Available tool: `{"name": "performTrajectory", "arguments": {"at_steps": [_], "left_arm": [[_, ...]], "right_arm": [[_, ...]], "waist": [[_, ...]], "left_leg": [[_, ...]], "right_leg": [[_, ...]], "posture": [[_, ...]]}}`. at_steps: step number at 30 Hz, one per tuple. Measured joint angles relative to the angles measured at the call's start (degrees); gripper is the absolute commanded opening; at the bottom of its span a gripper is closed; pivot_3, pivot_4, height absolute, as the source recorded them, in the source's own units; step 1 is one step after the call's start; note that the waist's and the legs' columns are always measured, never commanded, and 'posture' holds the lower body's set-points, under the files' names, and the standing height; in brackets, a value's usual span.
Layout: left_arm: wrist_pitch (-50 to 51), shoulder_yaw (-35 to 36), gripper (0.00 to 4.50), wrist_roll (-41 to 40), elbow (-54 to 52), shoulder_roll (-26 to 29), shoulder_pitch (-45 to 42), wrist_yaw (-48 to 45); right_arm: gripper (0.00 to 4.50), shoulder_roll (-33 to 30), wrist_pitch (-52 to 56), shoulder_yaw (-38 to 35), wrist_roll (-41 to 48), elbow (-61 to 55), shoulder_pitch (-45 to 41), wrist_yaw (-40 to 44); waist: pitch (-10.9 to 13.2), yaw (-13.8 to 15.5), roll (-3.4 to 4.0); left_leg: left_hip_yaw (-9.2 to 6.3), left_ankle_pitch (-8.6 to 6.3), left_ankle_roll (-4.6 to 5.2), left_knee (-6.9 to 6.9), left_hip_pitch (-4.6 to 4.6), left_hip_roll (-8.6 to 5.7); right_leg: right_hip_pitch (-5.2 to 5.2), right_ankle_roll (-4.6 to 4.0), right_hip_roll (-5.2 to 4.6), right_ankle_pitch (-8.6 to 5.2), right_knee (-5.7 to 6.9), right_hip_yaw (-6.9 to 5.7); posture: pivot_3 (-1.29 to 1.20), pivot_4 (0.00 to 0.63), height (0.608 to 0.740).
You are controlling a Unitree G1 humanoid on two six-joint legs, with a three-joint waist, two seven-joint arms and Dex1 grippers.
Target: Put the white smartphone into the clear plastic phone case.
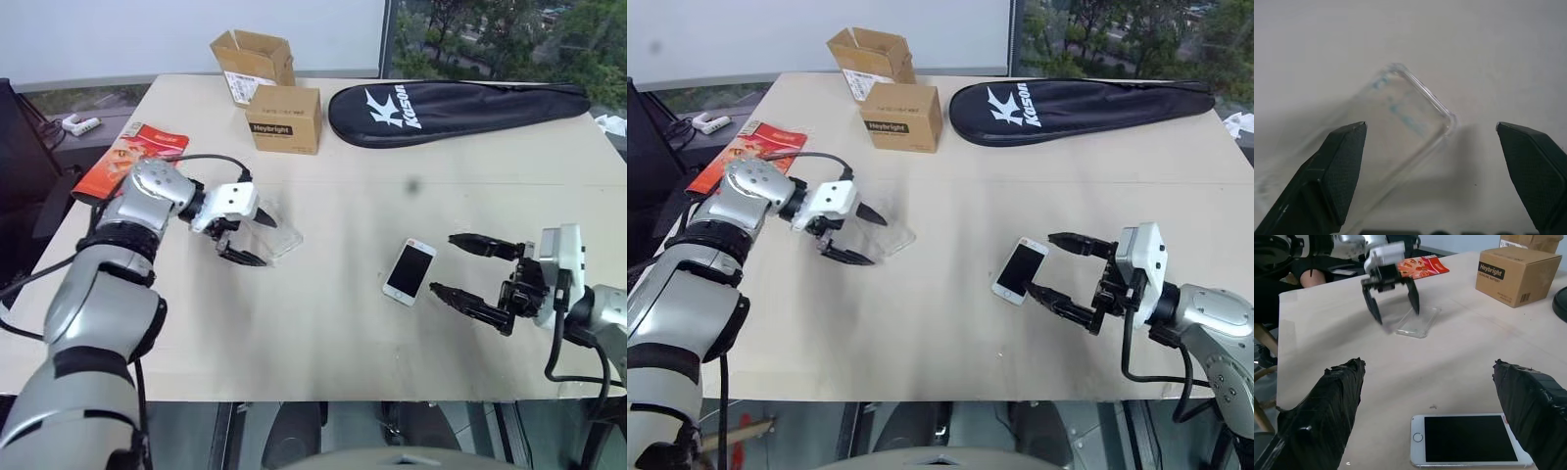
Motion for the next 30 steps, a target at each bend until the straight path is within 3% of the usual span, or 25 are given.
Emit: {"name": "performTrajectory", "arguments": {"at_steps": [12, 13, 14, 21, 22, 30], "left_arm": [[-4.44, 2.41, 4.44, 9.65, 5.77, -3.42, -3.13, 0.03], [-4.44, 2.78, 3.92, 10.15, 5.87, -3.65, -3.24, 0.03], [-4.44, 3.36, 3.68, 10.70, 6.04, -4.03, -3.30, 0.07], [-4.45, 6.30, 0.21, 13.11, 6.25, -5.96, -3.32, -0.10], [-4.46, 6.41, 0.04, 13.26, 6.25, -6.03, -3.32, -0.10], [-4.55, 7.85, 0.04, 14.56, 6.31, -6.41, -3.31, -0.10]], "right_arm": [[4.50, -0.47, 0.08, -0.43, 0.52, 0.01, -1.36, 0.00], [4.50, -0.51, 0.08, -0.44, 0.52, 0.01, -1.41, 0.01], [4.50, -0.62, 0.08, -0.46, 0.53, 0.01, -1.50, 0.01], [4.50, -1.09, 0.13, -0.60, 0.59, 0.02, -2.46, -0.21], [4.50, -1.10, 0.13, -0.63, 0.60, 0.02, -2.52, -0.28], [4.50, -1.20, 0.14, -0.84, 0.57, 0.15, -2.88, -0.56]], "waist": [[0.00, 0.19, -0.05], [0.00, 0.19, -0.05], [0.00, 0.19, -0.05], [-0.01, 0.08, -0.05], [-0.01, 0.09, -0.05], [-0.02, 0.15, -0.06]], "left_leg": [[-0.05, 0.00, 0.00, 0.06, 0.00, -0.02], [-0.05, 0.00, 0.00, 0.06, 0.00, -0.03], [-0.05, 0.00, 0.00, 0.06, 0.01, -0.03], [-0.06, 0.00, 0.00, 0.07, 0.04, -0.03], [-0.06, 0.00, 0.00, 0.07, 0.06, -0.03], [-0.10, 0.00, 0.00, 0.19, 0.12, -0.03]], "right_leg": [[0.01, 0.00, -0.01, 0.00, 0.06, -0.04], [0.01, 0.00, -0.01, 0.00, 0.07, -0.04], [0.01, 0.00, -0.01, 0.00, 0.09, -0.04], [0.01, 0.00, -0.01, 0.00, 0.17, -0.03], [0.01, 0.00, -0.01, 0.00, 0.19, -0.03], [0.01, 0.01, -0.01, -0.01, 0.52, -0.06]], "posture": [[0.00, 0.150, 0.740], [0.00, 0.150, 0.740], [0.00, 0.150, 0.740], [0.00, 0.150, 0.740], [0.00, 0.150, 0.740], [0.00, 0.150, 0.740]]}}
